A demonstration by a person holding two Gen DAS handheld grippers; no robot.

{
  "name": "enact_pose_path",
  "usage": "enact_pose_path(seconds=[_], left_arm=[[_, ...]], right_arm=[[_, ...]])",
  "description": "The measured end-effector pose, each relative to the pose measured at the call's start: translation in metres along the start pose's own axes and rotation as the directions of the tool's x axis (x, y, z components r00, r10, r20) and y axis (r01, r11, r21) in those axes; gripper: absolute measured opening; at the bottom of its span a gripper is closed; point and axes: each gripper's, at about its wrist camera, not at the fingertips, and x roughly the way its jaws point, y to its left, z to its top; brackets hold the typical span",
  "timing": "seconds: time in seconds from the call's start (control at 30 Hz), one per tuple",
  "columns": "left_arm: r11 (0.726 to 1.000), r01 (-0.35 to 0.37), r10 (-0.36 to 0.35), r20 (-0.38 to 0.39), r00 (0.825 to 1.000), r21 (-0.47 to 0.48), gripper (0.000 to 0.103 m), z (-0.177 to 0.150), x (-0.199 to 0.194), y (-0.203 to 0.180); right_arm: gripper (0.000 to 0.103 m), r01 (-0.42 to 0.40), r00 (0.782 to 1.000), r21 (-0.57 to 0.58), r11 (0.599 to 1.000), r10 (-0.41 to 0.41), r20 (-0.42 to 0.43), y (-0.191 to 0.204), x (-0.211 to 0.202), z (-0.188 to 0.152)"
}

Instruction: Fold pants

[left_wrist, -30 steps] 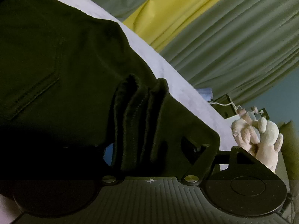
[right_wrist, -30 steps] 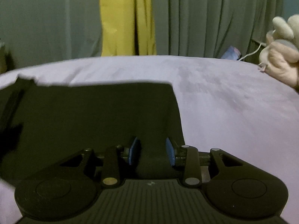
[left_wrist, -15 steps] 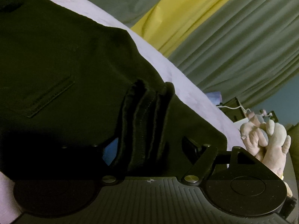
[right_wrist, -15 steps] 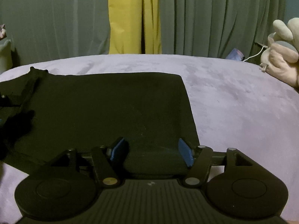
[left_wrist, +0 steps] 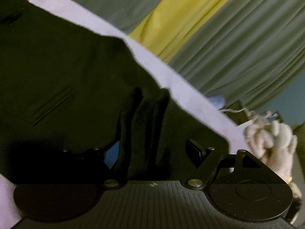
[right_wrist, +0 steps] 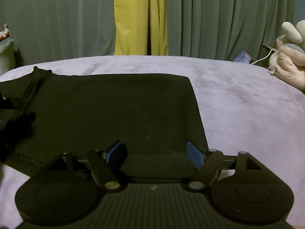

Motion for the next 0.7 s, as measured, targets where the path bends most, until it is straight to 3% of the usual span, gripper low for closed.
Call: enact_pose_path(seconds=[0.13, 0.23, 0.33, 0.43, 0.57, 0.63, 0.7], left_arm=[[1.000, 0.007, -0.007, 0.009, 1.000, -0.006, 0.084, 0.001, 0.003, 0.001], [0.997, -0.070, 0.071, -0.021, 0.997, 0.027, 0.080, 0.001, 0.014, 0.000], [0.991, -0.127, 0.125, 0.050, 0.991, 0.032, 0.080, 0.005, 0.006, -0.001], [0.980, -0.190, 0.198, 0.167, 0.966, -0.066, 0.080, 0.014, -0.021, 0.012], [0.954, -0.176, 0.247, 0.306, 0.919, -0.242, 0.084, 0.033, -0.081, 0.041], [0.930, -0.169, 0.287, 0.360, 0.888, -0.325, 0.087, 0.038, -0.117, 0.064], [0.898, -0.159, 0.325, 0.374, 0.868, -0.411, 0.088, 0.039, -0.145, 0.091]], right_arm=[[0.081, 0.001, 1.000, 0.003, 1.000, -0.001, 0.001, 0.003, 0.001, 0.000], [0.084, 0.006, 1.000, -0.007, 1.000, -0.005, 0.003, 0.005, 0.001, -0.001], [0.086, 0.000, 1.000, -0.005, 1.000, 0.000, 0.003, 0.004, 0.002, -0.001], [0.089, -0.006, 1.000, -0.010, 1.000, 0.006, 0.002, 0.004, 0.004, 0.000], [0.093, -0.014, 1.000, -0.018, 1.000, 0.014, 0.006, 0.005, 0.005, -0.001], [0.095, -0.019, 1.000, -0.021, 1.000, 0.019, 0.004, 0.004, 0.007, 0.000], [0.097, -0.026, 1.000, -0.019, 0.999, 0.026, 0.002, 0.004, 0.008, 0.001]])
